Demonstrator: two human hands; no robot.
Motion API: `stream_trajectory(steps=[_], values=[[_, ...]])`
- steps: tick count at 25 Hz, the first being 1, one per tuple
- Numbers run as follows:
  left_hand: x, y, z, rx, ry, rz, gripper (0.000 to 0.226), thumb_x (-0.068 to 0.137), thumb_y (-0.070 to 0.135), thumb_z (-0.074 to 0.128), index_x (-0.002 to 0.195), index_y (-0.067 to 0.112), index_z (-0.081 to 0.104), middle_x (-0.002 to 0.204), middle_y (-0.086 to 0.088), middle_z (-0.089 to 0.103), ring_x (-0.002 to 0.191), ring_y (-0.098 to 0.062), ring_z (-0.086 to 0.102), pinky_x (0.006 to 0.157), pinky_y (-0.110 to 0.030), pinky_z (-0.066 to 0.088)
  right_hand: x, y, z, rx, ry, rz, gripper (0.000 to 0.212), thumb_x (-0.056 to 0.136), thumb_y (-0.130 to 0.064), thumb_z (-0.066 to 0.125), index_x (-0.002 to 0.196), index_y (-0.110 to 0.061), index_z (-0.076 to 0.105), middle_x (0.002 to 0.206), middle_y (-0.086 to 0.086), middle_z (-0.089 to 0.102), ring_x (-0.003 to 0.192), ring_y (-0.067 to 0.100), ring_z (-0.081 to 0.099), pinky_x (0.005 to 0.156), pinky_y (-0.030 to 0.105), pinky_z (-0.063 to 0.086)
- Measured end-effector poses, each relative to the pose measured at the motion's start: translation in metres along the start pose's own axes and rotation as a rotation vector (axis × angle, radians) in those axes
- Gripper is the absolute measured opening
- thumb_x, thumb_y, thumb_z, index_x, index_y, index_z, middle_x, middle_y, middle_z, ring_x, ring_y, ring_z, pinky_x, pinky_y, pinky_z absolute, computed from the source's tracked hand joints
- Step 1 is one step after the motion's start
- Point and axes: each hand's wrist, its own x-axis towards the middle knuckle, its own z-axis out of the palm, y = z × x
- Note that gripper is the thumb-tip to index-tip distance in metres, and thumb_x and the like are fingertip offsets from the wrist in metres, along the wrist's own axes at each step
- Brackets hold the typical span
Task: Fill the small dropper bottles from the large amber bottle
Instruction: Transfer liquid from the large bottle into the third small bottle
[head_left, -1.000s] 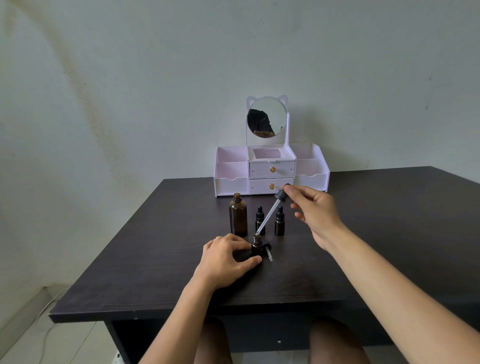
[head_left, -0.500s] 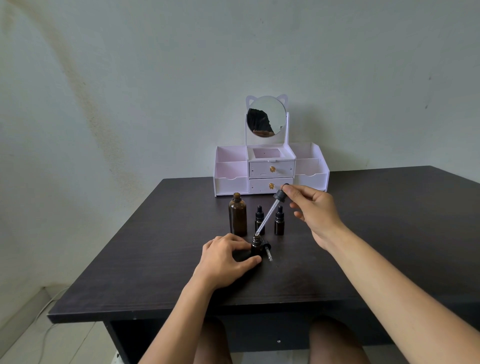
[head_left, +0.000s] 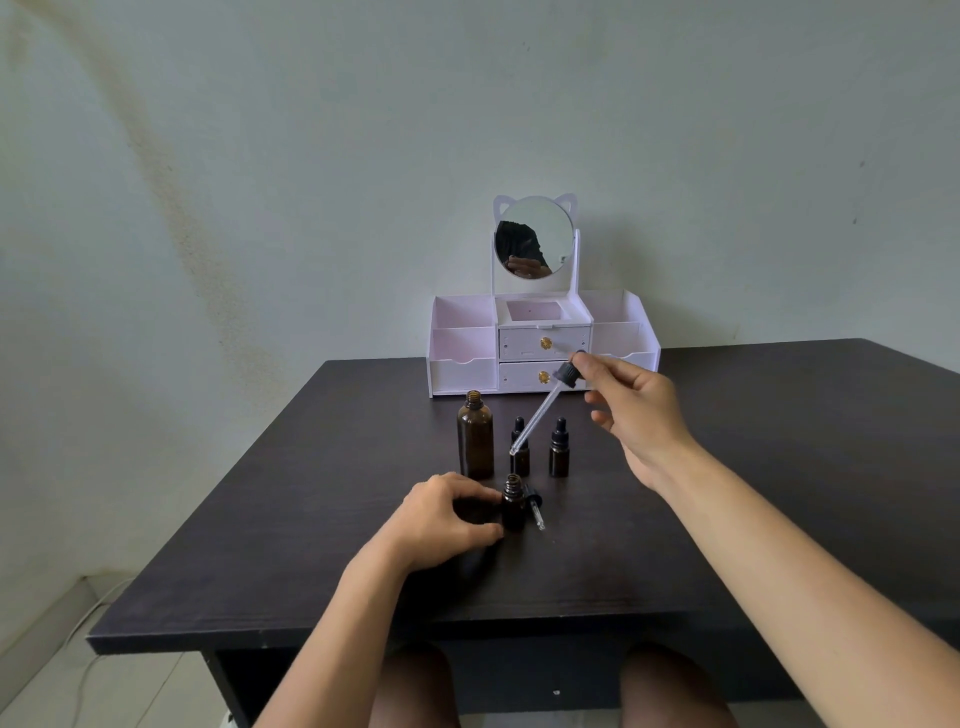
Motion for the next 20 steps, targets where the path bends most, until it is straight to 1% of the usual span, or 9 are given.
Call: stream_trajectory(steps=[1,3,5,7,8,10,13,17,20], values=[[0.004,-0.002,-0.006,-0.036,0.011,-0.031,0.025,0.077,0.035,0.077,0.101,0.038,0.073,0.112,0.018,0.067,0.107,-0.002,0.06,0.097,-0.022,0.044,0.005,-0.005,0.003,0.017,0.007,-0.011,0.014,0.086,-0.032,0.078,0.095,-0.022,0.079,0.079,-0.019,0.072,0.073,0.007,0.055,0.066,0.023,0.045],[0.014,-0.009,-0.014,-0.072,0.148,-0.093,0.019,0.076,0.028,0.076,0.092,0.028,0.066,0.098,0.013,0.069,0.097,-0.007,0.064,0.09,-0.026,0.05,0.016,-0.015,0.011,0.034,0.019,-0.056,0.013,0.086,-0.032,0.077,0.094,-0.022,0.079,0.081,-0.014,0.071,0.072,0.007,0.055,0.06,0.018,0.045],[0.026,-0.017,-0.016,-0.091,0.243,-0.139,0.038,0.073,0.038,0.082,0.098,0.025,0.057,0.099,0.011,0.065,0.097,-0.01,0.062,0.086,-0.028,0.049,0.026,-0.022,0.024,-0.011,0.032,-0.128,0.006,0.087,-0.032,0.077,0.09,-0.026,0.078,0.08,-0.011,0.07,0.071,0.007,0.055,0.055,0.014,0.046],[0.037,-0.021,-0.012,-0.059,0.224,-0.141,0.061,0.067,0.057,0.082,0.115,0.032,0.053,0.106,0.015,0.061,0.102,-0.008,0.059,0.09,-0.034,0.048,0.036,-0.025,0.039,-0.062,0.021,-0.204,0.001,0.087,-0.032,0.077,0.087,-0.031,0.077,0.08,-0.01,0.071,0.07,0.006,0.057,0.055,0.014,0.047],[0.043,-0.024,-0.011,-0.016,0.21,-0.134,0.067,0.066,0.063,0.079,0.121,0.037,0.052,0.108,0.017,0.06,0.105,-0.008,0.058,0.093,-0.037,0.047,0.042,-0.025,0.046,-0.079,0.006,-0.238,0.0,0.088,-0.031,0.076,0.087,-0.031,0.076,0.08,-0.01,0.072,0.068,0.004,0.058,0.058,0.016,0.047],[0.048,-0.026,-0.008,0.099,0.214,-0.112,0.065,0.067,0.072,0.072,0.122,0.042,0.057,0.111,0.017,0.06,0.11,-0.009,0.057,0.095,-0.04,0.045,0.048,-0.024,0.056,-0.115,-0.022,-0.299,0.005,0.089,-0.027,0.076,0.092,-0.024,0.078,0.076,-0.014,0.072,0.064,-0.004,0.06,0.067,0.015,0.048],[0.051,-0.031,-0.003,0.179,0.232,-0.103,0.059,0.071,0.076,0.065,0.118,0.039,0.065,0.116,0.014,0.06,0.113,-0.013,0.054,0.096,-0.04,0.044,0.058,-0.019,0.065,-0.183,-0.049,-0.343,0.017,0.09,-0.023,0.074,0.103,-0.013,0.078,0.079,-0.014,0.072,0.065,-0.01,0.062,0.069,0.01,0.048],[0.051,-0.034,-0.002,0.195,0.242,-0.084,0.06,0.072,0.077,0.062,0.118,0.039,0.064,0.118,0.013,0.059,0.114,-0.014,0.053,0.097,-0.041,0.044,0.063,-0.012,0.069,-0.218,-0.064,-0.356,0.019,0.09,-0.025,0.074,0.105,-0.014,0.078,0.091,-0.011,0.075,0.073,-0.01,0.064,0.074,0.01,0.051],[0.051,-0.035,-0.001,0.206,0.241,-0.083,0.059,0.072,0.077,0.061,0.117,0.038,0.064,0.118,0.013,0.058,0.114,-0.015,0.052,0.097,-0.041,0.044,0.064,-0.013,0.073,-0.237,-0.075,-0.361,0.019,0.09,-0.027,0.074,0.104,-0.015,0.079,0.09,-0.012,0.075,0.078,-0.004,0.066,0.069,0.008,0.049]])
